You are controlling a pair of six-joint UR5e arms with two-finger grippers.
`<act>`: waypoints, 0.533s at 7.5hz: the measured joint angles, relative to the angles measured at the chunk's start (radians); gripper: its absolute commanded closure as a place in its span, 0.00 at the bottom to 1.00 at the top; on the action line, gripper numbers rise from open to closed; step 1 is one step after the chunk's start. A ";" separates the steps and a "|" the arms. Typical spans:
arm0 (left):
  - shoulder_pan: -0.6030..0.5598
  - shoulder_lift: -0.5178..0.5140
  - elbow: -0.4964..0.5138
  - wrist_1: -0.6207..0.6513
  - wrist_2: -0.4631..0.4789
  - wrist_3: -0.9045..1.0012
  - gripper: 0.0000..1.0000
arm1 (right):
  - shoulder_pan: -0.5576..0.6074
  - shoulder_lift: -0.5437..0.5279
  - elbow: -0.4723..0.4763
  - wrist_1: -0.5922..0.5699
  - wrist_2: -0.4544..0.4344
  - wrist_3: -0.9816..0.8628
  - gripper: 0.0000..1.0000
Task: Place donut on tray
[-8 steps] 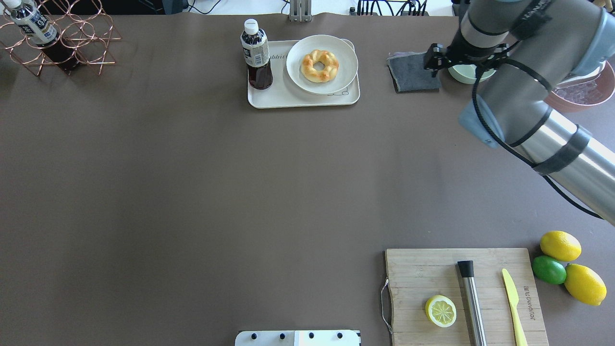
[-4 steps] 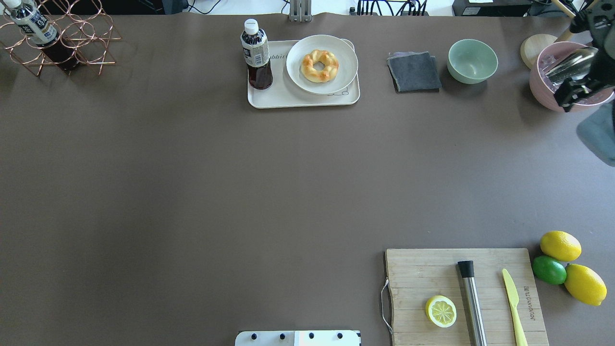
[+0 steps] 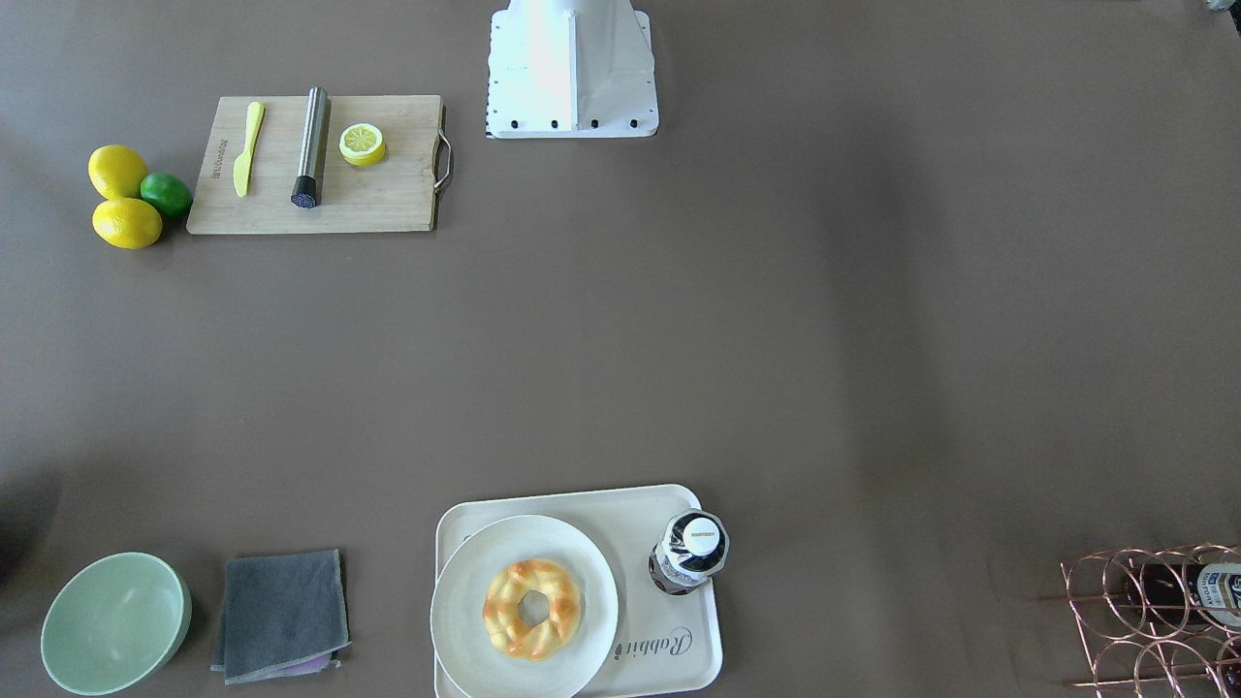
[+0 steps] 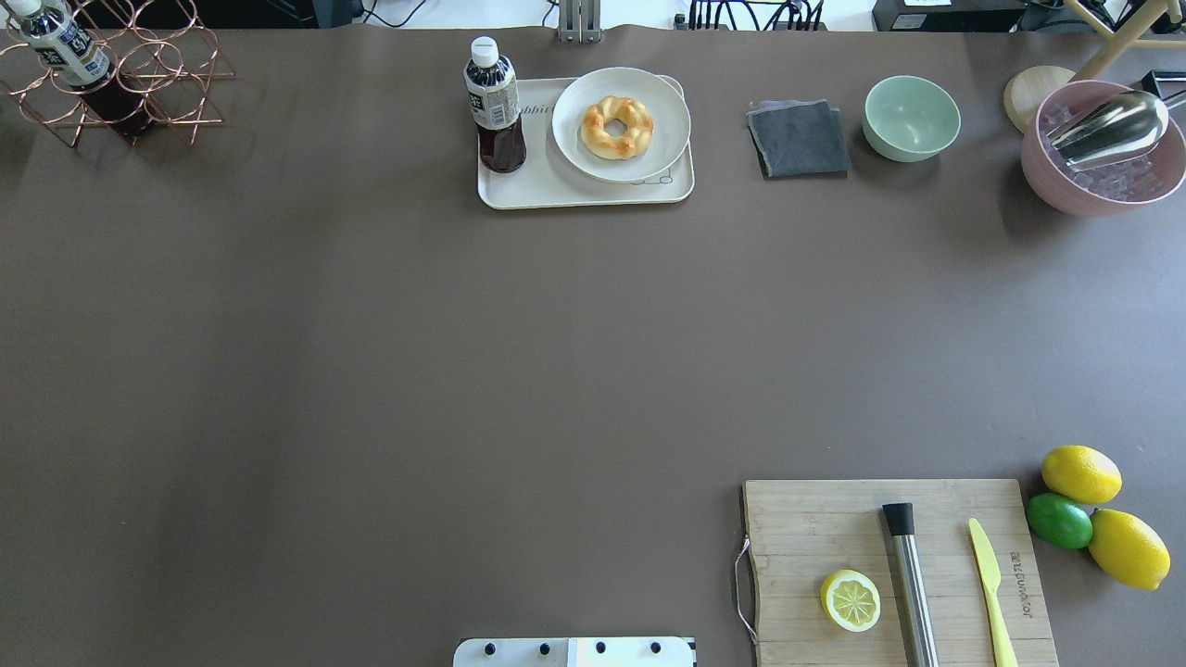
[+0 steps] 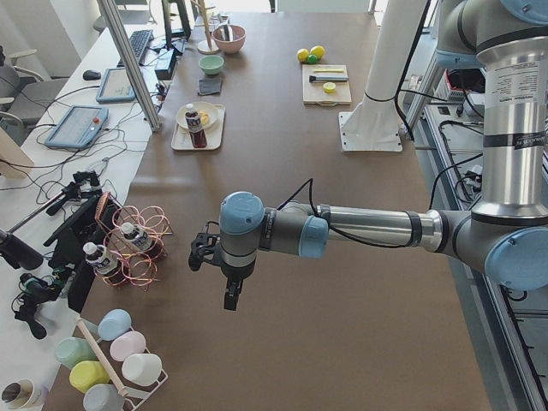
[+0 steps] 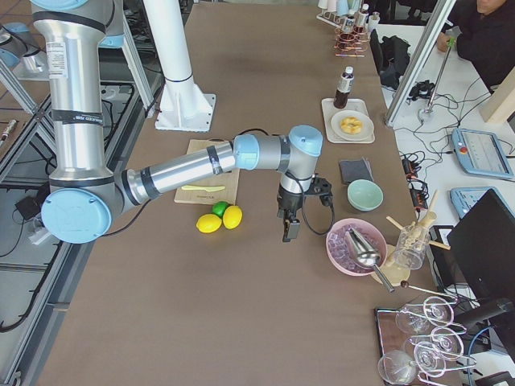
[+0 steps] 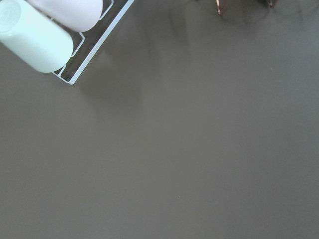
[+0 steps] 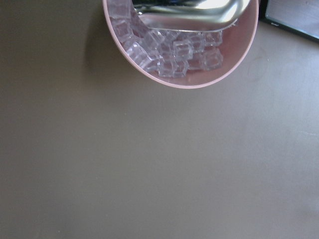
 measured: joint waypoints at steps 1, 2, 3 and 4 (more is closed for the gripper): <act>-0.017 0.005 0.006 0.003 -0.002 0.003 0.02 | 0.043 -0.062 -0.012 0.058 0.066 -0.041 0.00; -0.023 0.018 0.012 -0.005 -0.003 0.008 0.02 | 0.083 -0.110 -0.027 0.106 0.111 -0.065 0.00; -0.026 0.026 0.017 -0.019 -0.003 0.012 0.02 | 0.126 -0.135 -0.062 0.143 0.149 -0.116 0.00; -0.027 0.032 0.020 -0.040 -0.003 0.013 0.02 | 0.174 -0.140 -0.102 0.161 0.183 -0.178 0.00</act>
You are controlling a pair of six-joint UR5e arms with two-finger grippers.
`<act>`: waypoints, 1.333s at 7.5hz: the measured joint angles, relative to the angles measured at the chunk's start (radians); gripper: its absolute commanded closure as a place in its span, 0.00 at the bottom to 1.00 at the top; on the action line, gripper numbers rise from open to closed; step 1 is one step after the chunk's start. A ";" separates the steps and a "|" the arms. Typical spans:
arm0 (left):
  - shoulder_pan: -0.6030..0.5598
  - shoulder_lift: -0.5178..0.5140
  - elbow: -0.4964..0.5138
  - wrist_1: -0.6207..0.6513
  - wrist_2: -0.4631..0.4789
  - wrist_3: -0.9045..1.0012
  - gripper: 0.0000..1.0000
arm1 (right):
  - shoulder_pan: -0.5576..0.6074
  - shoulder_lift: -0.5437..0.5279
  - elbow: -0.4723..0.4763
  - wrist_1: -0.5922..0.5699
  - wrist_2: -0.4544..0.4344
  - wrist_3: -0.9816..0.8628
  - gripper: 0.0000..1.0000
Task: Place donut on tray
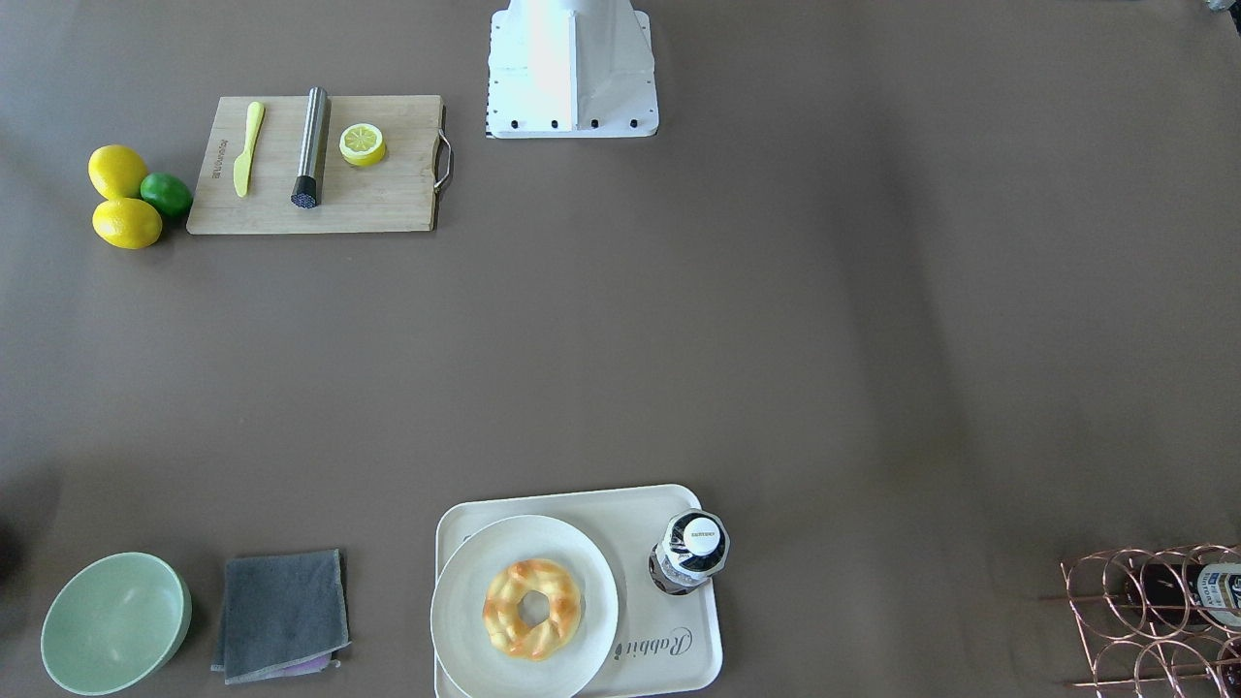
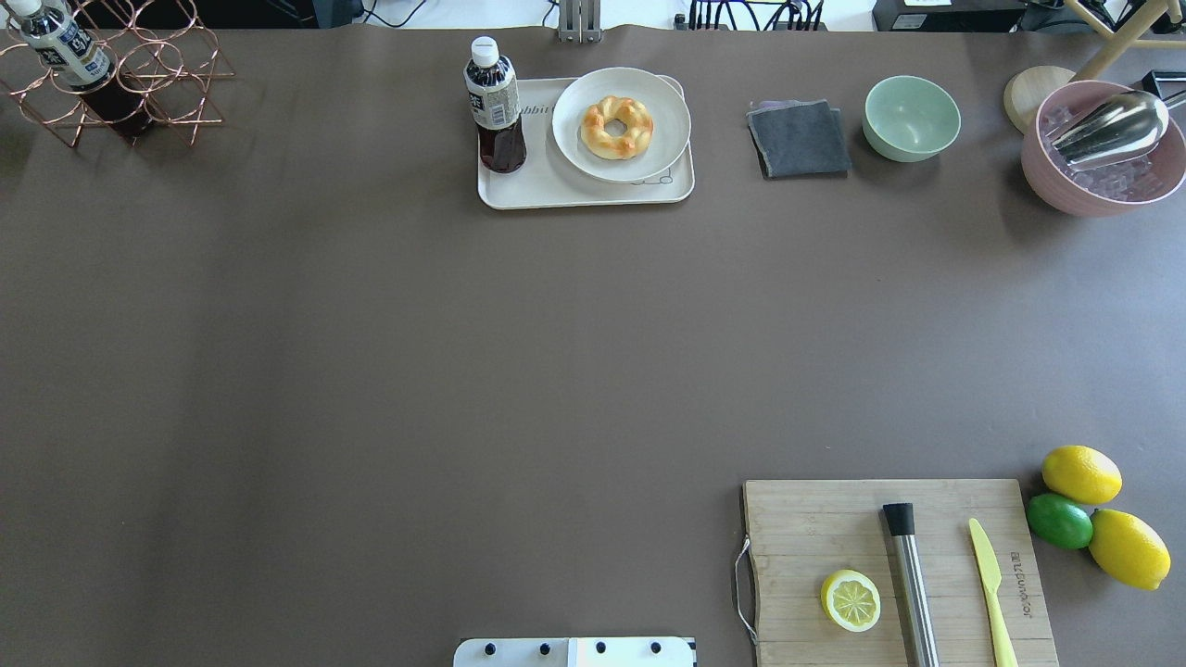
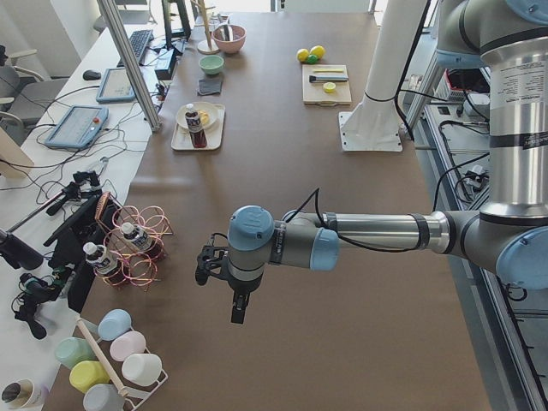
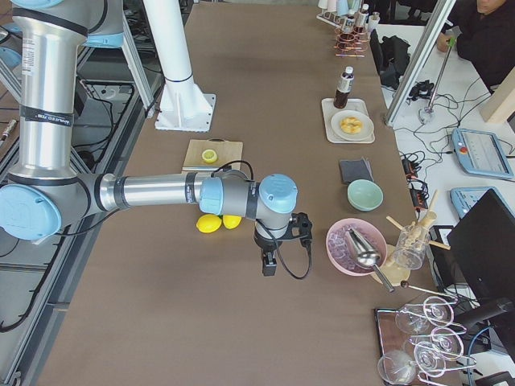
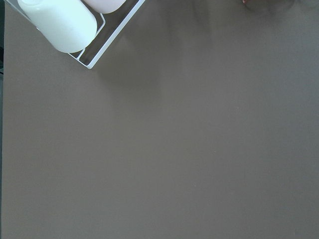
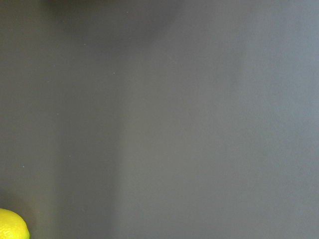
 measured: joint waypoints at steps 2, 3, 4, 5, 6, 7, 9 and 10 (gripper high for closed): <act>-0.001 0.001 0.012 -0.012 0.000 0.000 0.02 | 0.072 0.003 -0.038 0.006 0.020 -0.057 0.00; -0.001 -0.001 0.016 -0.012 0.000 -0.001 0.02 | 0.089 0.003 -0.043 0.004 0.022 -0.063 0.00; 0.000 -0.003 0.017 -0.012 0.000 -0.003 0.02 | 0.097 0.003 -0.045 0.000 0.024 -0.064 0.00; 0.000 -0.003 0.016 -0.012 -0.001 -0.005 0.02 | 0.103 0.001 -0.043 -0.009 0.026 -0.065 0.00; 0.001 -0.004 0.009 -0.011 -0.003 -0.009 0.02 | 0.110 -0.003 -0.039 -0.015 0.028 -0.065 0.00; 0.003 -0.004 0.003 -0.011 -0.024 -0.014 0.02 | 0.116 -0.006 -0.037 -0.018 0.030 -0.063 0.00; 0.009 -0.004 -0.012 -0.011 -0.073 -0.022 0.02 | 0.121 -0.006 -0.036 -0.020 0.030 -0.055 0.00; 0.012 -0.005 -0.018 -0.010 -0.079 -0.038 0.02 | 0.121 -0.006 -0.036 -0.020 0.030 -0.054 0.00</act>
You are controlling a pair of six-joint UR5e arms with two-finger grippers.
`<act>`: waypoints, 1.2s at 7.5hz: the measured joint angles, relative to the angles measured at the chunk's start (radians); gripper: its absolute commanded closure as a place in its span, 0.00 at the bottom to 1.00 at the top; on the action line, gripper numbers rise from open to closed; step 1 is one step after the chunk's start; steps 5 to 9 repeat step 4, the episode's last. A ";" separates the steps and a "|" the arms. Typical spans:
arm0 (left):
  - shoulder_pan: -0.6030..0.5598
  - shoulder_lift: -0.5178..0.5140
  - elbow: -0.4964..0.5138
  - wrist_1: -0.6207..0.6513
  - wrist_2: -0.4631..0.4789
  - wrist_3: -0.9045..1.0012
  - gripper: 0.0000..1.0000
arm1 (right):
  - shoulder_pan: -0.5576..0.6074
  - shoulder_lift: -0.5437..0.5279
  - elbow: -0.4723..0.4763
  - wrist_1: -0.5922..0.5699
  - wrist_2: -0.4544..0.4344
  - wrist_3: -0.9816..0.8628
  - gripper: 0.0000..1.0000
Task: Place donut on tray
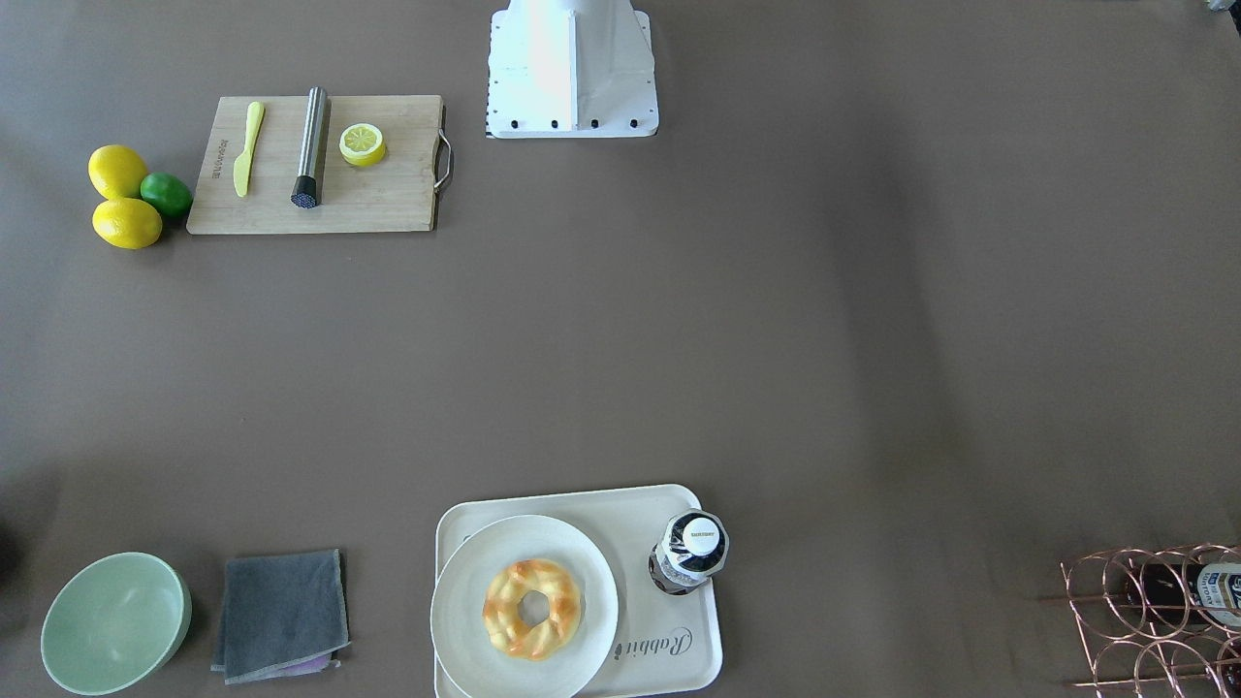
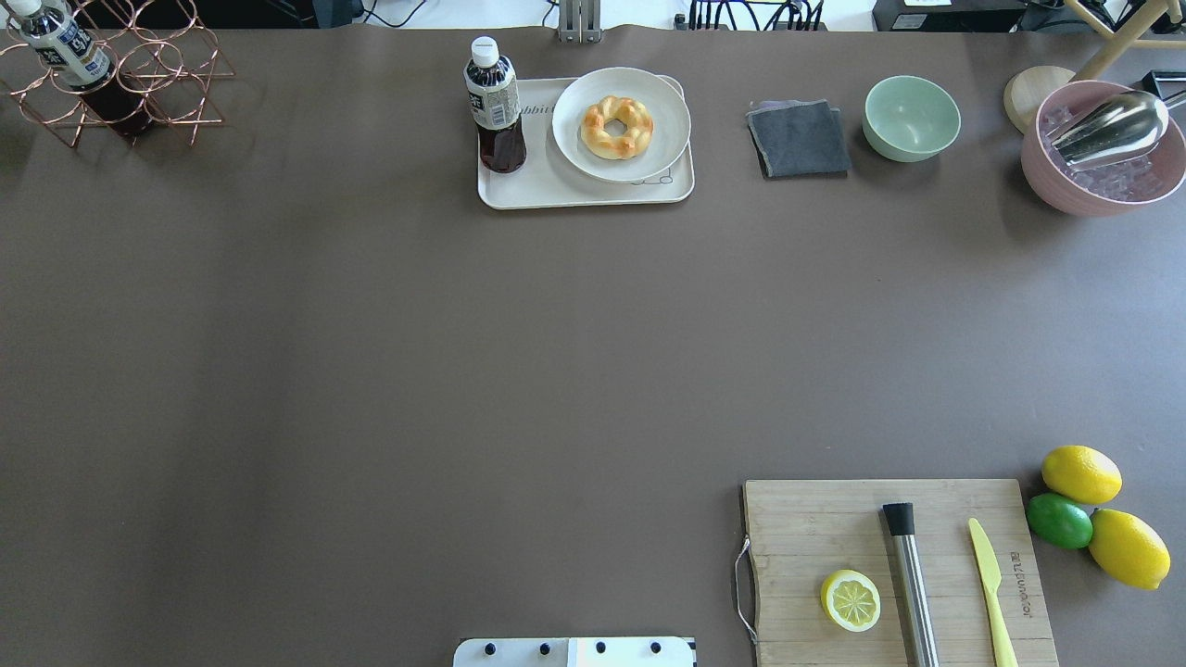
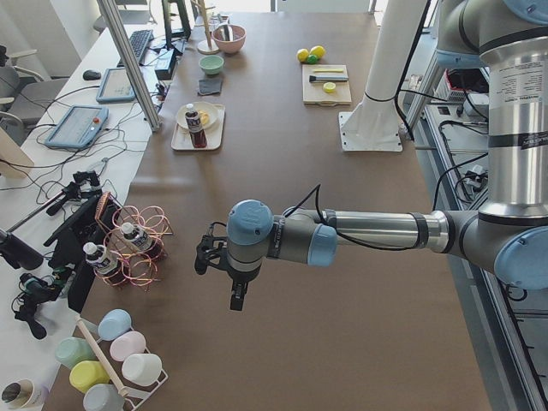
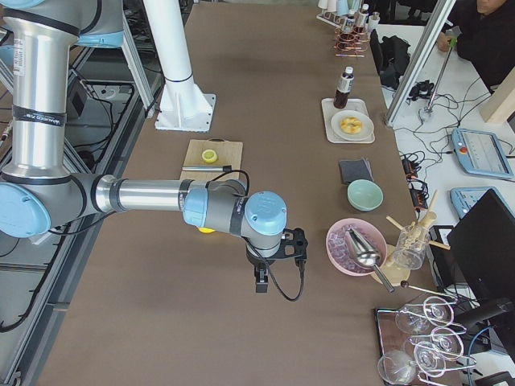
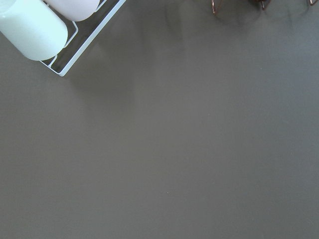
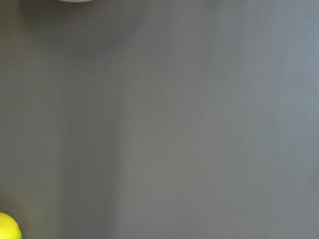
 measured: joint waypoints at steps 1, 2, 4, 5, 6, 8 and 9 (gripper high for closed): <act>0.002 -0.002 -0.003 -0.001 -0.002 -0.013 0.02 | 0.000 -0.001 -0.002 0.000 0.000 0.001 0.00; 0.002 -0.004 -0.003 -0.001 -0.001 -0.018 0.02 | 0.000 0.000 -0.004 0.000 0.001 0.002 0.00; 0.003 -0.010 0.000 -0.001 0.001 -0.020 0.02 | -0.001 0.002 -0.007 -0.001 0.003 0.004 0.00; 0.003 -0.010 0.000 -0.001 0.001 -0.020 0.02 | -0.001 0.002 -0.007 -0.001 0.003 0.004 0.00; 0.003 -0.010 0.000 -0.001 0.001 -0.020 0.02 | -0.001 0.002 -0.007 -0.001 0.003 0.004 0.00; 0.003 -0.010 0.000 -0.001 0.001 -0.020 0.02 | -0.001 0.002 -0.007 -0.001 0.003 0.004 0.00; 0.003 -0.010 0.000 -0.001 0.001 -0.020 0.02 | -0.001 0.002 -0.007 -0.001 0.003 0.004 0.00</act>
